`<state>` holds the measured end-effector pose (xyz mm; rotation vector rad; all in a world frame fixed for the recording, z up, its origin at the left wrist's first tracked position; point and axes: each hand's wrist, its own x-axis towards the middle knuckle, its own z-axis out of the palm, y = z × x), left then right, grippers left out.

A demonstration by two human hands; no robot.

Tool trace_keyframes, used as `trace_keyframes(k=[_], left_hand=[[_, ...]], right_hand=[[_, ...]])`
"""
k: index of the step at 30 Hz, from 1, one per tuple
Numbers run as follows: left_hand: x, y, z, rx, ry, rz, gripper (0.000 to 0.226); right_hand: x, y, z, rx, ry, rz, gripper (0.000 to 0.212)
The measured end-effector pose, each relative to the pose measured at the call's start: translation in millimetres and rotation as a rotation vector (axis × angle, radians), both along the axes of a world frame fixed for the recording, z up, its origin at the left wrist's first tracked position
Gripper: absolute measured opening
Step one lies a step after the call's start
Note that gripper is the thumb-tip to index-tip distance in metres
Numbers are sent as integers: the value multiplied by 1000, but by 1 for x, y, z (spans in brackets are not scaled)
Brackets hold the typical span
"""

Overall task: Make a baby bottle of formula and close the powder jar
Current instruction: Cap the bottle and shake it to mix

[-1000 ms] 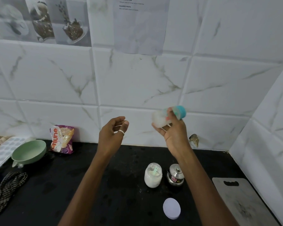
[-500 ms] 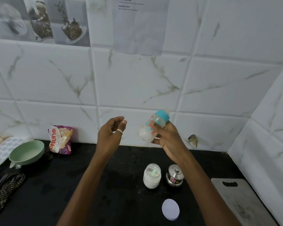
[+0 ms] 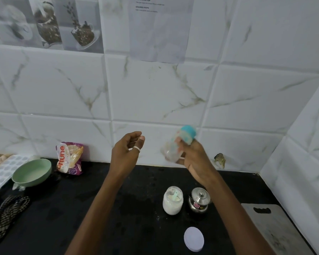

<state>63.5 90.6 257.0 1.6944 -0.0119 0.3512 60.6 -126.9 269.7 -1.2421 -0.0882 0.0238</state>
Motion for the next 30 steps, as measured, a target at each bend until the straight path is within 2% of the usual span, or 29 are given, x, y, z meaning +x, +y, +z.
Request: trace_keyframes(k=[2, 3, 5, 6, 9, 10, 11, 14, 15, 17, 19, 22, 23, 24, 26, 27, 28, 30], left_hand=[[1, -1, 1, 2, -4, -6, 17], [1, -1, 2, 2, -5, -8, 16], [1, -1, 2, 3, -8, -9, 16], [1, 0, 2, 8, -9, -8, 17], [2, 0, 3, 12, -10, -7, 16], [2, 0, 4, 10, -10, -5, 17], [3, -1, 4, 9, -10, -5, 17], [2, -1, 4, 10, -11, -9, 17], [1, -2, 4, 12, -9, -12, 18], [1, -2, 5, 14, -9, -12, 21], [2, -4, 6, 5, -11, -10, 22], [0, -5, 7, -7, -11, -16, 18], [0, -5, 6, -6, -11, -17, 17], [0, -5, 6, -3, -11, -18, 17], [0, -6, 7, -6, -13, -16, 18], [0, -7, 7, -9, -14, -16, 18], [-1, -7, 8, -13, -13, -17, 18], [-2, -7, 8, -18, -12, -23, 17]], right_hand=[[-1, 0, -4, -35, -7, 20, 63], [1, 0, -1, 59, -9, -23, 70], [4, -1, 5, 277, -9, -166, 67], [5, 0, 6, 278, -14, -191, 62], [3, 2, 4, -48, 3, -52, 60], [3, 2, 4, -74, -10, -29, 62], [6, -1, 6, -37, -20, -51, 62], [8, -3, 15, 294, -13, -210, 65], [9, -2, 15, 266, -15, -208, 64], [6, 0, 11, 24, -12, -101, 58], [4, -1, 10, -44, -24, -55, 60], [8, -4, 17, 269, -21, -196, 61], [8, -3, 17, 288, -26, -218, 58], [8, -3, 16, 224, -24, -196, 54], [4, -1, 10, -42, -16, -79, 52], [2, -1, 9, -83, -29, -54, 55], [2, -3, 10, -63, -39, -67, 57], [3, -6, 18, 199, -42, -172, 58]])
